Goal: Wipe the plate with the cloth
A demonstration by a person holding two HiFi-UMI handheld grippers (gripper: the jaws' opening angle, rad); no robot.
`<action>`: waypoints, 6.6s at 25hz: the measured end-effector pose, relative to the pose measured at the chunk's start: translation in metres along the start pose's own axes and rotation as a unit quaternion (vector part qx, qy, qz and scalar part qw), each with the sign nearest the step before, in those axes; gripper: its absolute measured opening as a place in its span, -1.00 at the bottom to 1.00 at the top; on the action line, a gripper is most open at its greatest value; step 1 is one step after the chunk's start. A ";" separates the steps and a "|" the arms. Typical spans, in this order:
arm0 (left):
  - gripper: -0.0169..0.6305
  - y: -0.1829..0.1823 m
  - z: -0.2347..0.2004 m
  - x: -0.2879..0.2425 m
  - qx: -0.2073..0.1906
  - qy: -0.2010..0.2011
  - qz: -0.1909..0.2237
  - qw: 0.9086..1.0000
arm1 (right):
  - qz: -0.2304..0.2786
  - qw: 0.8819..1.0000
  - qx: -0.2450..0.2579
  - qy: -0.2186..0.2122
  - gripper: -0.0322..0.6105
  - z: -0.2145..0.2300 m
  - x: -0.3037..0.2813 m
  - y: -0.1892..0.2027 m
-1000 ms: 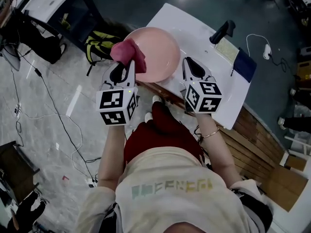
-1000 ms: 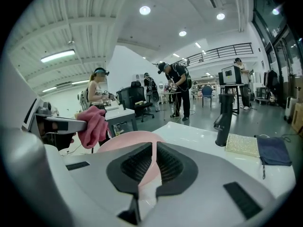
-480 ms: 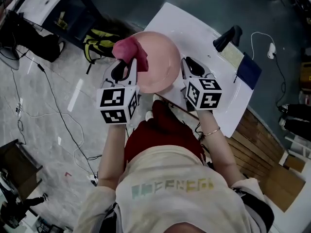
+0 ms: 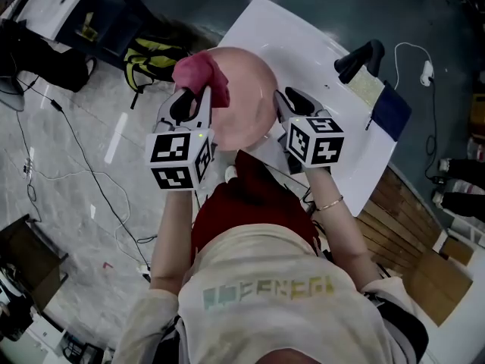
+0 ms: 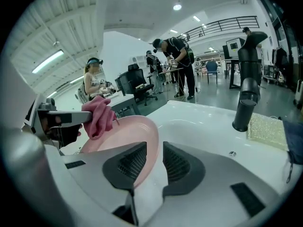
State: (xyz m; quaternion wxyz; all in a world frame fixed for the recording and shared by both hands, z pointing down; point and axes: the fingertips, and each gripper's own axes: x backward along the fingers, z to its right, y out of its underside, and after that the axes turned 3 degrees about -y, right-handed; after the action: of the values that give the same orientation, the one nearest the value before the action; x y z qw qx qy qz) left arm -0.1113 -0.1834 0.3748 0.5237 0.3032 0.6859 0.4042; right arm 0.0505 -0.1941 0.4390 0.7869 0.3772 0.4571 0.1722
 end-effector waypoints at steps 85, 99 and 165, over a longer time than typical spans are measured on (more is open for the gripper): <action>-0.74 0.053 -0.030 -0.064 -0.063 -0.065 -0.181 0.979 | -0.049 0.999 -0.010 0.012 -0.71 0.017 -0.037 0.014; -0.74 0.037 -0.037 -0.018 -0.030 -0.065 -0.135 0.988 | -0.043 0.999 -0.015 0.020 -0.71 0.016 -0.034 0.016; -0.73 0.046 -0.032 0.012 -0.047 -0.061 -0.130 0.989 | -0.026 0.998 -0.016 0.052 -0.71 0.011 -0.029 0.020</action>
State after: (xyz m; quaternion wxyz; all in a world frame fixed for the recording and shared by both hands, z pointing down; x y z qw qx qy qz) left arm -0.1455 -0.1582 0.4129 0.6262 0.2107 0.6664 0.3454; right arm 0.0458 -0.2038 0.4747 0.7721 0.3433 0.5041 0.1785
